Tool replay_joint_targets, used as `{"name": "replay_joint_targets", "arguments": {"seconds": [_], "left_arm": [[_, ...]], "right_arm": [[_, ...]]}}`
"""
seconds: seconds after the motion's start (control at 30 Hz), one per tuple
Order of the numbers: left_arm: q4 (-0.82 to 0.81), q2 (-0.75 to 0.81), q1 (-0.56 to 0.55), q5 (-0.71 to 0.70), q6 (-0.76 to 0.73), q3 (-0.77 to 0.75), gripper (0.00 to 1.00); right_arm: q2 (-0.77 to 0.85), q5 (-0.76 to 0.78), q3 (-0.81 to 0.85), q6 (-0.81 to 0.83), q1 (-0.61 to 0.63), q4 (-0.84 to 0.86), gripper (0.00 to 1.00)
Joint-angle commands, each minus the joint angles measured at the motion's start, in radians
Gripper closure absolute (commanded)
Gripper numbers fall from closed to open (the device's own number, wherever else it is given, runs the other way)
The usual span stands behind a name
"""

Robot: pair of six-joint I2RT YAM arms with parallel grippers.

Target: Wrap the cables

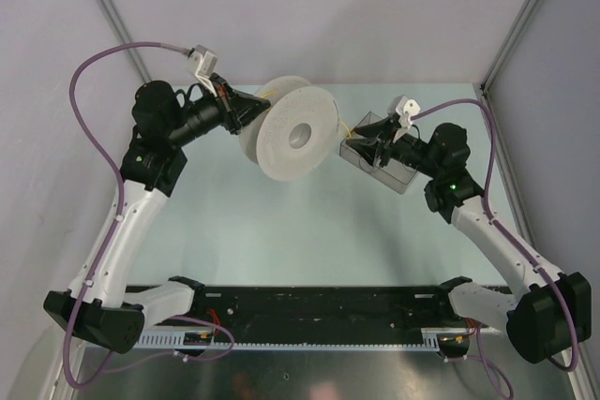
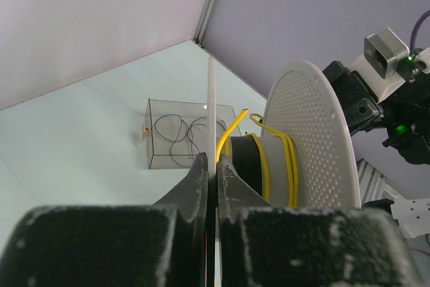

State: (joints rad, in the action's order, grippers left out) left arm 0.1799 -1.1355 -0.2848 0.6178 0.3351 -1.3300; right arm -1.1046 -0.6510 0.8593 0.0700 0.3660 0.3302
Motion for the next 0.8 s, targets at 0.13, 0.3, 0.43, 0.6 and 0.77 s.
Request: {"name": "replay_joint_targets", "arguments": {"seconds": [0.13, 0.3, 0.43, 0.6, 0.77], "left_arm": [[-0.132, 0.009, 0.014, 0.039, 0.098, -0.061, 1.00], [-0.149, 0.009, 0.020, 0.046, 0.144, -0.051, 1.00], [-0.168, 0.009, 0.029, 0.049, 0.183, -0.038, 1.00], [-0.244, 0.009, 0.057, 0.060, 0.261, -0.014, 1.00], [-0.357, -0.009, 0.127, 0.100, 0.460, 0.020, 1.00]], "right_arm": [[-0.036, -0.018, 0.057, -0.009, -0.005, 0.081, 0.62], [-0.056, -0.022, 0.069, -0.028, -0.006, 0.107, 0.83], [-0.059, -0.019, 0.075, -0.039, -0.006, 0.116, 0.99], [-0.050, -0.020, 0.076, -0.017, -0.006, 0.075, 0.88], [-0.044, -0.004, 0.074, 0.027, -0.006, 0.024, 0.66]]}}
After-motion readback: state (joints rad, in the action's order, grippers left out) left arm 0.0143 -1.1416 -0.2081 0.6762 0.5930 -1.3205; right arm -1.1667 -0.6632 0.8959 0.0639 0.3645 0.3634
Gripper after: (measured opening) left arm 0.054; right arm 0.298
